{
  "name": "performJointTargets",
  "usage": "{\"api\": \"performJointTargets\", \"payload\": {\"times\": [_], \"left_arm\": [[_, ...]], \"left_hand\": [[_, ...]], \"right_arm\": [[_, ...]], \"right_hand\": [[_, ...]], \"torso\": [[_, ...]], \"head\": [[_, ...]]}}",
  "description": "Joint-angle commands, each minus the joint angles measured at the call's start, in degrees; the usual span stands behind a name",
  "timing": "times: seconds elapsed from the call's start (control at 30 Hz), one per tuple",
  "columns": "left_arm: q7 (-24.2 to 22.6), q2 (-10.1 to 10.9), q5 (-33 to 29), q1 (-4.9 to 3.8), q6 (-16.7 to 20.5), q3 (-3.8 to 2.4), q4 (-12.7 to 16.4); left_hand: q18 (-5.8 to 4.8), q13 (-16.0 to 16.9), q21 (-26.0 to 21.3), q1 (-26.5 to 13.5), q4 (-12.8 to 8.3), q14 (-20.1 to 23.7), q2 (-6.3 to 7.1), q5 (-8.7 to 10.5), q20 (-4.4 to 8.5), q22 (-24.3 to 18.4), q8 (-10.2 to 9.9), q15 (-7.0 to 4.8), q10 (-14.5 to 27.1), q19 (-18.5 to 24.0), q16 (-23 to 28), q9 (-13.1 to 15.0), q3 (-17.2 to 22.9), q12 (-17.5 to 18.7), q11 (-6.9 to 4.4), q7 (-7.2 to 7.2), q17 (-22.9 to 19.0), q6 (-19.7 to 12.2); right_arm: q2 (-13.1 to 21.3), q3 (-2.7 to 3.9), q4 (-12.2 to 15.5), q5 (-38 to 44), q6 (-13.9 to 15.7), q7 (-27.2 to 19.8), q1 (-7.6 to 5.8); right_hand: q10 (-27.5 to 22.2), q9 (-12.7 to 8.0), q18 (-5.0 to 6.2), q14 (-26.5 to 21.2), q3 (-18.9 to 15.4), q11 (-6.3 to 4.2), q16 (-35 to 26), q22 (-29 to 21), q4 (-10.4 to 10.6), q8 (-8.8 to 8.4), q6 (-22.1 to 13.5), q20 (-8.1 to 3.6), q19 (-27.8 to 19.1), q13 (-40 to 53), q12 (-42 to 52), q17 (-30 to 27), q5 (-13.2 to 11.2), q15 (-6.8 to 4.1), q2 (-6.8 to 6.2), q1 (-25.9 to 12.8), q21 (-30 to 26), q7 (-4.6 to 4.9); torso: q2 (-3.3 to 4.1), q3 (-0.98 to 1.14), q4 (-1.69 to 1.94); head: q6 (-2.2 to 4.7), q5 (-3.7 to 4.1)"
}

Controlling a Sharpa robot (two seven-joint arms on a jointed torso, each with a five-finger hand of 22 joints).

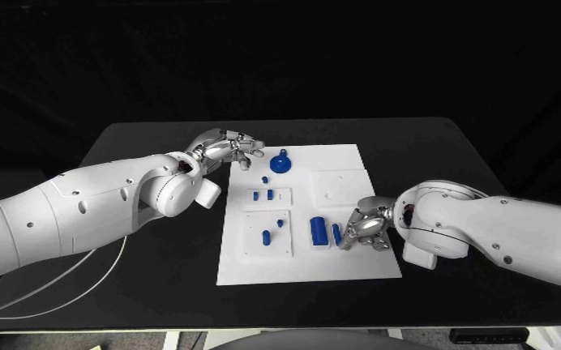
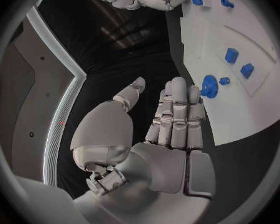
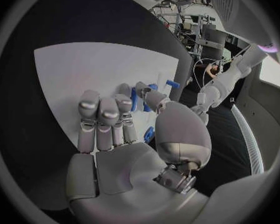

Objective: Assemble the parts on the task board

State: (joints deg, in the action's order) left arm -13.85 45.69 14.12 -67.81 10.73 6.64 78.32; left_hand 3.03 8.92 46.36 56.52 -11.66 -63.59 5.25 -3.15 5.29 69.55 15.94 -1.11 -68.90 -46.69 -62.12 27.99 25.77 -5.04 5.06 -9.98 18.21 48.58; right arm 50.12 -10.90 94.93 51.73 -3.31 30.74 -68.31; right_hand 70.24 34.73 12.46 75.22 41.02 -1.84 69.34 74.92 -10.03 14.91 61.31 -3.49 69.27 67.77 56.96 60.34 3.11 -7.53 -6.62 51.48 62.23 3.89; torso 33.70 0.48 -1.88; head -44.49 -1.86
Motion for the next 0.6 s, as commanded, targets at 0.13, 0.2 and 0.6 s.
{"api": "performJointTargets", "payload": {"times": [0.13, 0.2, 0.6], "left_arm": [[0.0, -0.1, 0.4, -0.04, -0.6, -0.04, 0.1], [0.0, 0.0, 0.4, -0.04, -0.6, -0.04, 0.1], [0.1, -0.1, 0.5, -0.04, -0.7, -0.04, 0.2]], "left_hand": [[0.37, -0.1, -0.2, 0.0, 0.2, -0.2, -0.63, -0.20, 1.35, 0.1, 0.3, 0.03, -0.1, -0.3, 0.4, -0.1, 0.0, -0.3, 0.25, 0.17, 0.1, -0.2], [0.37, -0.1, -0.2, 0.1, 0.2, -0.2, -0.67, -0.21, 1.35, 0.1, 0.3, 0.02, -0.1, -0.3, 0.4, -0.1, 0.0, -0.3, 0.25, 0.18, 0.1, -0.2], [0.37, -0.1, -0.3, 0.2, 0.2, -0.2, -0.79, -0.22, 1.35, 0.2, 0.3, 0.02, -0.2, -0.4, 0.4, -0.1, 0.1, -0.3, 0.25, 0.18, 0.1, -0.2]], "right_arm": [[-0.1, -0.25, -0.2, 1.5, -1.0, 1.8, 0.38], [-0.2, -0.25, -0.3, 1.5, -0.7, 1.9, 0.38], [-0.8, -0.28, -1.0, 1.6, -0.8, 2.9, 0.57]], "right_hand": [[0.0, -0.2, 2.54, 0.1, 0.4, -0.09, 0.0, 0.6, -1.4, -0.17, 0.1, 0.25, -0.2, 0.1, 0.0, 0.0, -0.1, -0.25, 0.10, 1.1, 0.0, 0.55], [0.0, -0.2, 2.54, 0.1, 0.5, -0.09, 0.0, 0.6, -1.6, -0.15, 0.2, 0.30, -0.1, 0.1, 0.0, 0.0, -0.1, -0.23, 0.21, 1.1, 0.0, 0.55], [0.2, -0.4, 2.54, 0.2, 0.8, -0.10, 0.0, 0.5, -0.3, -0.16, 0.5, 0.78, 0.0, 0.0, 0.0, 0.0, 0.0, -0.18, 0.68, -1.6, 0.0, 0.53]], "torso": [[-0.06, -0.02, -0.01], [-0.04, -0.02, -0.01], [-0.04, -0.03, 0.01]], "head": [[0.01, 0.03], [-0.02, 0.04], [-0.06, 0.06]]}}
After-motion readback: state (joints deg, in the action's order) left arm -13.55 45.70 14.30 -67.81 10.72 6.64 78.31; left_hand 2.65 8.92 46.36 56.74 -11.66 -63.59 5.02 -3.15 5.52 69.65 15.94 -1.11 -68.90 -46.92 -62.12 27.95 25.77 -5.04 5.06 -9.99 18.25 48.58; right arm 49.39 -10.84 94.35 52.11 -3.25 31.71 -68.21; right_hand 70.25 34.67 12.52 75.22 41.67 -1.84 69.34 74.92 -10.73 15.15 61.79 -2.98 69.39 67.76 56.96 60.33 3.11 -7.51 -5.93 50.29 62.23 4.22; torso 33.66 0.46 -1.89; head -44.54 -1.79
